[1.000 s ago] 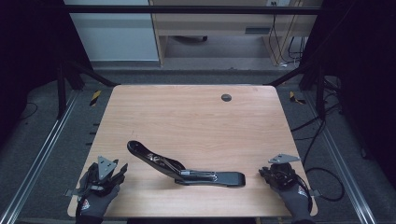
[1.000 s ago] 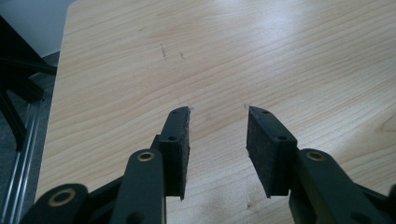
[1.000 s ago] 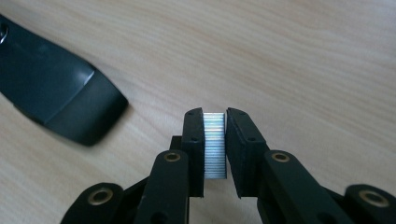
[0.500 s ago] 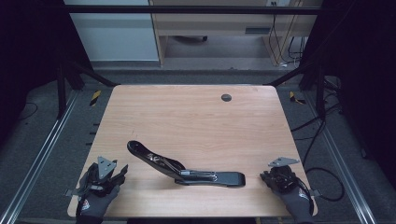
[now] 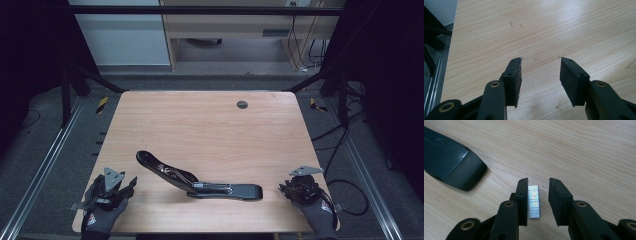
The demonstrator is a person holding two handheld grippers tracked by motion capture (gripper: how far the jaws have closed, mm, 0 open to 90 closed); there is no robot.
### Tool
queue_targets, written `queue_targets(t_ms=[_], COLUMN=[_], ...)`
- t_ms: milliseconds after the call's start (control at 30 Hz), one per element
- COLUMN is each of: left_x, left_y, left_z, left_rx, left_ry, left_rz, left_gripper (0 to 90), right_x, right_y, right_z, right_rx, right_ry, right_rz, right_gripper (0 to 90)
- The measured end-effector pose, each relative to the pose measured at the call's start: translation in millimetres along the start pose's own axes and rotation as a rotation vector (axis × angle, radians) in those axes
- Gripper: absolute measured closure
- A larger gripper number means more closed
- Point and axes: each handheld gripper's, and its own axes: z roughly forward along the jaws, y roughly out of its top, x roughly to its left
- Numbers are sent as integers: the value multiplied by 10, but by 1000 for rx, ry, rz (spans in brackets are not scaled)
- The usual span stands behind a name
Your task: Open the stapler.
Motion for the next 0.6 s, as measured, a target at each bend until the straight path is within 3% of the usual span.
queue_targets(t_ms=[133, 467, 600], left_x=[-4, -7, -2], left_y=[2, 4, 6], left_z=[10, 15, 22], left_rx=[1, 5, 7], left_ry=[0, 0, -4], left_rz=[0, 1, 3], left_gripper=[516, 516, 516], right_x=[-4, 16, 45], right_y=[-8, 40, 49], right_z=[-20, -19, 11], right_rx=[12, 36, 45], right_ry=[13, 16, 8], right_rz=[40, 41, 12], right_gripper=[695, 706, 707])
